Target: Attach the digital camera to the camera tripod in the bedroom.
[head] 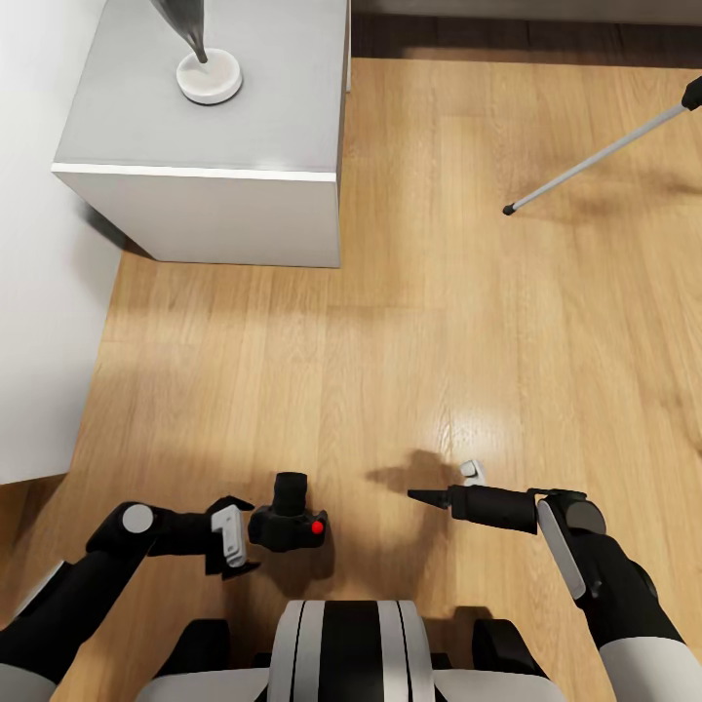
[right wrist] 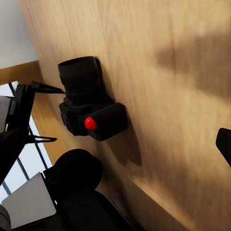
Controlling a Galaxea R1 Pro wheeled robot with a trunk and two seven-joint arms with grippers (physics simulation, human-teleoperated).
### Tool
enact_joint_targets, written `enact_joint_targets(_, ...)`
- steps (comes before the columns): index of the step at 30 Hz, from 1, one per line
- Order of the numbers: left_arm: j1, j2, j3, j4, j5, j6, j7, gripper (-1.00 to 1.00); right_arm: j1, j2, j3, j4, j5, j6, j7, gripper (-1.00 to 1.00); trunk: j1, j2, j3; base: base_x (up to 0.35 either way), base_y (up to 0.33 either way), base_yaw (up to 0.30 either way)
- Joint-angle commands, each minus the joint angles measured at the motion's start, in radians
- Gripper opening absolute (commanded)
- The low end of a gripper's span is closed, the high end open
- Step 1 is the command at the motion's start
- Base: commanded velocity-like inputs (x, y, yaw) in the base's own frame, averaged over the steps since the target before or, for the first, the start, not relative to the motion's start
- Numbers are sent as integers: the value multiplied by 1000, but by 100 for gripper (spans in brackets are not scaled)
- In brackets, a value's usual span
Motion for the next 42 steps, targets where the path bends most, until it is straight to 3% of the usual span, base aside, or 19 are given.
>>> enact_joint_targets(1,0,-2,-1,13,-4,9,0,100,0,0,-1,0,0,4,3,100,0,0,0,0,0,0)
enact_joint_targets(15,0,-7,-1,29,-45,-5,6,100,0,0,-1,-1,0,2,3,100,0,0,0,0,0,0)
enact_joint_targets(24,0,-12,-3,33,-54,-11,102,100,0,0,-1,-1,0,2,3,100,0,0,0,0,0,0)
enact_joint_targets(35,0,-16,-1,35,-111,-55,123,100,0,0,-1,-1,0,2,3,100,0,0,0,0,0,0)
enact_joint_targets(42,0,-34,0,43,-129,-65,129,100,0,0,-1,-1,0,2,3,100,0,0,0,0,0,0)
